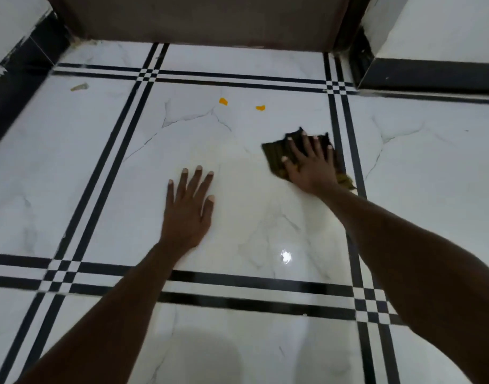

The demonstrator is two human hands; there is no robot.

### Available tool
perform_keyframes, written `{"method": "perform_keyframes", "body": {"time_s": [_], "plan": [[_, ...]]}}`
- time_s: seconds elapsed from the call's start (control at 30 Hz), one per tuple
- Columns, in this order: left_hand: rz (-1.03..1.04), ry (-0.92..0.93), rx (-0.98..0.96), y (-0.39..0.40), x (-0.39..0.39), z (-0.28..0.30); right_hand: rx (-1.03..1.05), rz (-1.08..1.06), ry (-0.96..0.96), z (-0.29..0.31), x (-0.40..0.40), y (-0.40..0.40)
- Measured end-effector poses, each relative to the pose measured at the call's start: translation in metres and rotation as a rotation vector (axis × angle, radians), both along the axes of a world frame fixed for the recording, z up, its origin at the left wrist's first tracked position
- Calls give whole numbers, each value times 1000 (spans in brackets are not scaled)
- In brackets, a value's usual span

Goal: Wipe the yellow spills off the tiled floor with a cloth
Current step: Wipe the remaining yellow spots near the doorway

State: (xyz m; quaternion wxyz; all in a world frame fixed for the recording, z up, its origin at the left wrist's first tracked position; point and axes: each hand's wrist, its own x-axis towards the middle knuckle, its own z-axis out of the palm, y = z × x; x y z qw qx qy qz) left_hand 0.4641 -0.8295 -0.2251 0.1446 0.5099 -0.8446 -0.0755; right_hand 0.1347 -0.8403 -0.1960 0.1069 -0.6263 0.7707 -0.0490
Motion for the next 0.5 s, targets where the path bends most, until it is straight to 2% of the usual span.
{"method": "perform_keyframes", "body": {"time_s": [0.1,0.2,0.27,0.37,0.5], "plan": [[-31,-31,-7,-31,-44,-5,-57,265,50,-7,34,7],[45,-74,25,-64,-39,-9,-84,463,63,-15,21,55],[99,-73,35,-74,-34,-10,-81,427,53,-13,-5,57],[130,-92,-24,-72,-35,-16,-52,209,35,-12,-22,20],[139,-103,-21,-75,-34,-17,-33,49,-14,-11,0,-58]]}}
